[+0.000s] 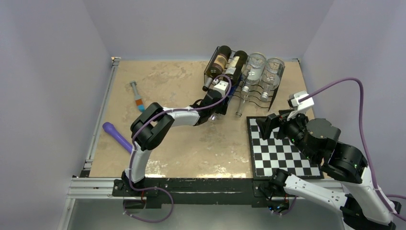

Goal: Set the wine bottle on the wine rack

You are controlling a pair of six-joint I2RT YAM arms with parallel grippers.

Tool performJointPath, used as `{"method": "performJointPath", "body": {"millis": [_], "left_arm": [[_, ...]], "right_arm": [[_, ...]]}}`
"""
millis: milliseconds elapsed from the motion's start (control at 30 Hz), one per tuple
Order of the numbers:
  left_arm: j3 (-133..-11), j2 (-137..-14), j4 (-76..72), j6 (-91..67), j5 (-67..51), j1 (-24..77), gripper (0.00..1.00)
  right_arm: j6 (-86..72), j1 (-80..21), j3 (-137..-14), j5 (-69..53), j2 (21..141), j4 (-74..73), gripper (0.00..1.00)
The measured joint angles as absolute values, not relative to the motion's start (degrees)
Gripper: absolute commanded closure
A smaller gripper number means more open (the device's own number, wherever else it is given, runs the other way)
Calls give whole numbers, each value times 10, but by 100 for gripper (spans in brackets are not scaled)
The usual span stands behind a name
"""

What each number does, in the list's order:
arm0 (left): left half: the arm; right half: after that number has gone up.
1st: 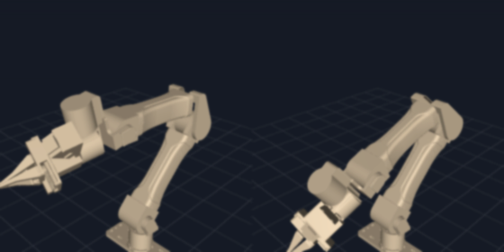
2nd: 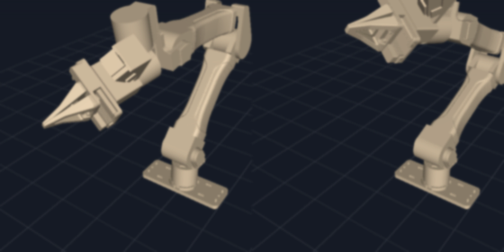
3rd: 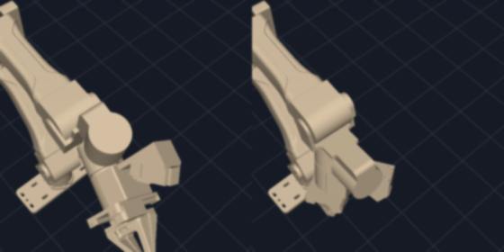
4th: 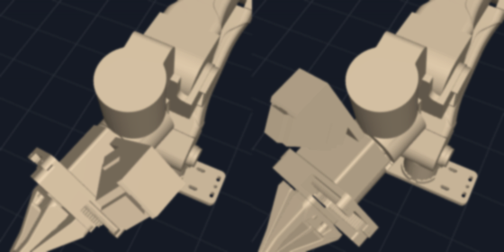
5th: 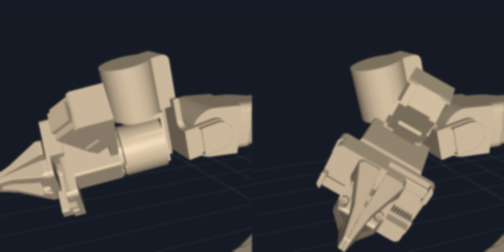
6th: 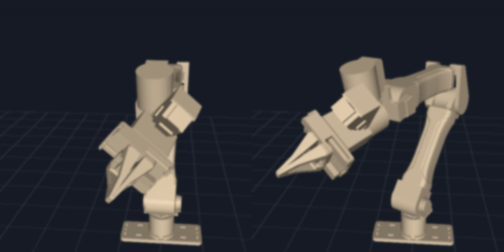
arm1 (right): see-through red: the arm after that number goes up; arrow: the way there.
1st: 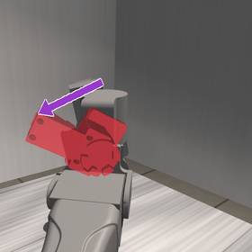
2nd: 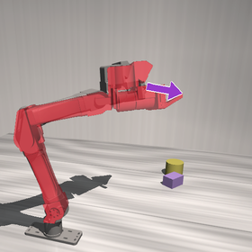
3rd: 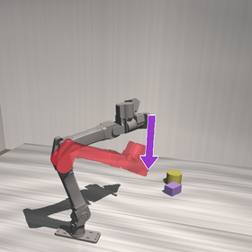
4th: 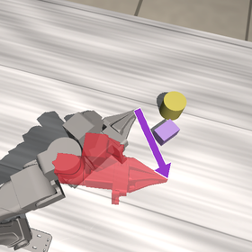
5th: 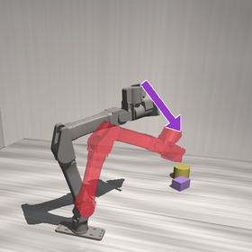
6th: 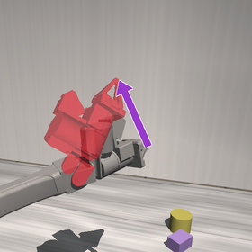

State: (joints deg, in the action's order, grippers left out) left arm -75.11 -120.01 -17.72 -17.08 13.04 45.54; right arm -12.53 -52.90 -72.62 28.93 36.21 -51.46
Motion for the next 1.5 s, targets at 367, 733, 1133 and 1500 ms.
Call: {"method": "performJointPath", "body": {"millis": [367, 733, 1133, 1500], "left_arm": [[-751, -1180, -275, -153, 149, 467, 19], [-697, -1123, -286, -166, 148, 470, 7], [-668, -1076, -160, -307, 124, 494, 1], [-668, -1077, -52, -334, 100, 512, 16]], "right_arm": [[-127, -529, -717, 289, 348, -515, 4], [-129, -529, -712, 289, 343, -516, 3], [-128, -529, -703, 289, 337, -514, 3], [-128, -529, -694, 289, 333, -512, 2]]}}
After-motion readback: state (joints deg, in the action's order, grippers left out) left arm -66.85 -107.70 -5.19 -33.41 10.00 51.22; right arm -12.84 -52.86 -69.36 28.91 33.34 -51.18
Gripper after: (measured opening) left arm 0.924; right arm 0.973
